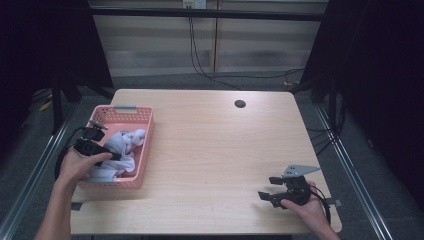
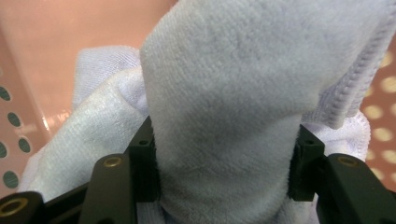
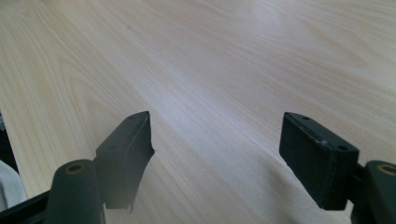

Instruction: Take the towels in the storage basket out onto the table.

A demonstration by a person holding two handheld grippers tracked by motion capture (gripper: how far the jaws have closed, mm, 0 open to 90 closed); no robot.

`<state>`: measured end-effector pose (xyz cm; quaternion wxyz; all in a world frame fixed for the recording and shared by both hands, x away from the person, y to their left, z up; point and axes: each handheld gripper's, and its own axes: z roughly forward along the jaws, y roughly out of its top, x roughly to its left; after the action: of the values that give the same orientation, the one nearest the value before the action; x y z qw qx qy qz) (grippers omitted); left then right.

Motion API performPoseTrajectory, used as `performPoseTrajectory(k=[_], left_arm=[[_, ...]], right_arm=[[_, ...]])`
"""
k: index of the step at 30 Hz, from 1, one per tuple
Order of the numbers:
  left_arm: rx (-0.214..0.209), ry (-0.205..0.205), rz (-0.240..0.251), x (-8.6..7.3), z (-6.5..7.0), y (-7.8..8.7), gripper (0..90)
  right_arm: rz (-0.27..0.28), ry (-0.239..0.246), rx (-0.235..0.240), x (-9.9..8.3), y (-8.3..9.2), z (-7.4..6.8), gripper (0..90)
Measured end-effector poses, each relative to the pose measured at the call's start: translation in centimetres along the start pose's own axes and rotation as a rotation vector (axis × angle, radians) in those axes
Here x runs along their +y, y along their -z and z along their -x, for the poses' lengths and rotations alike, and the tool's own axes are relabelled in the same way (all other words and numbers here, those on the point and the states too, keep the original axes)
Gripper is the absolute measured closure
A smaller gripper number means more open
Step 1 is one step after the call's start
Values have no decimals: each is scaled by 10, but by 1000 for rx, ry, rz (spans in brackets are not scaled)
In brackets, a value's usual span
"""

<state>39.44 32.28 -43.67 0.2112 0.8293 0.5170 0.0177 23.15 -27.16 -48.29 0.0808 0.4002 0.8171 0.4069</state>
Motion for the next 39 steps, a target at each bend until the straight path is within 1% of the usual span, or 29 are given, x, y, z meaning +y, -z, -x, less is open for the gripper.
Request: performPoseTrajectory(k=[2, 3, 4, 5, 6, 7, 8, 10, 11, 12, 14, 15, 16, 17, 18, 19, 20, 21, 22, 26, 29, 33, 36, 39], left_arm=[[-19, 11, 32, -2, -2, 4, 429], [-33, 26, 53, -3, -3, 6, 429], [-37, 29, 62, -5, -3, 8, 429], [-49, 33, 70, -6, -4, 10, 429], [-49, 33, 70, -6, -4, 10, 429], [-65, 48, 97, -7, -6, 13, 429], [-69, 59, 113, -8, -7, 16, 429], [-87, 55, 135, -8, -8, 20, 429], [-89, 53, 149, -9, -8, 23, 429], [-96, 62, 159, -8, -8, 25, 429], [-104, 69, 171, -7, -8, 30, 429], [-104, 61, 175, -6, -8, 32, 428], [-103, 67, 193, -6, -8, 34, 428], [-112, 80, 206, -5, -7, 37, 427], [-107, 69, 214, -4, -9, 40, 427], [-119, 96, 243, -4, -7, 42, 427], [-125, 74, 237, -3, -8, 45, 427], [-129, 77, 252, -3, -7, 48, 427], [-126, 58, 242, -2, -6, 51, 427], [-132, 68, 278, 0, -2, 58, 427], [-128, 67, 289, 1, -2, 61, 426], [-138, 58, 323, 4, 3, 67, 425], [-136, 67, 339, 7, 5, 70, 424], [-131, 61, 352, 8, 7, 73, 423]], right_arm=[[-1, -3, -1, 0, 0, 0, 255], [-1, -4, -2, 0, 0, 0, 255], [-1, -4, -2, 0, 0, 0, 254], [-1, -4, -2, 0, 0, 0, 254], [-1, -4, -2, 0, 0, 0, 254], [-1, -3, 0, 0, 0, 0, 254], [-2, -7, 0, 0, 0, 0, 253], [0, -7, -1, 0, 1, 0, 253], [0, -8, -2, 0, 1, 0, 253], [-1, -8, 0, 0, 1, 0, 253], [-2, -10, -1, 0, 1, 0, 252], [0, -8, -1, 0, 0, 0, 252], [-1, -8, -1, 0, 0, 0, 252], [-1, -9, -1, 0, 1, 0, 251], [-1, -8, -2, 0, 1, 0, 251], [-1, -9, -1, 0, 1, 0, 250], [-2, -10, 0, 0, 1, 0, 249], [-3, -13, 1, 0, 1, 0, 249], [-3, -12, 1, 0, 1, 0, 249], [-2, -10, 0, 0, 1, 0, 249], [0, -9, 3, 0, 1, 0, 249], [2, -12, 1, 0, 1, 0, 246], [0, -16, 3, 0, 1, 0, 246], [3, -13, 3, 0, 1, 1, 246]])
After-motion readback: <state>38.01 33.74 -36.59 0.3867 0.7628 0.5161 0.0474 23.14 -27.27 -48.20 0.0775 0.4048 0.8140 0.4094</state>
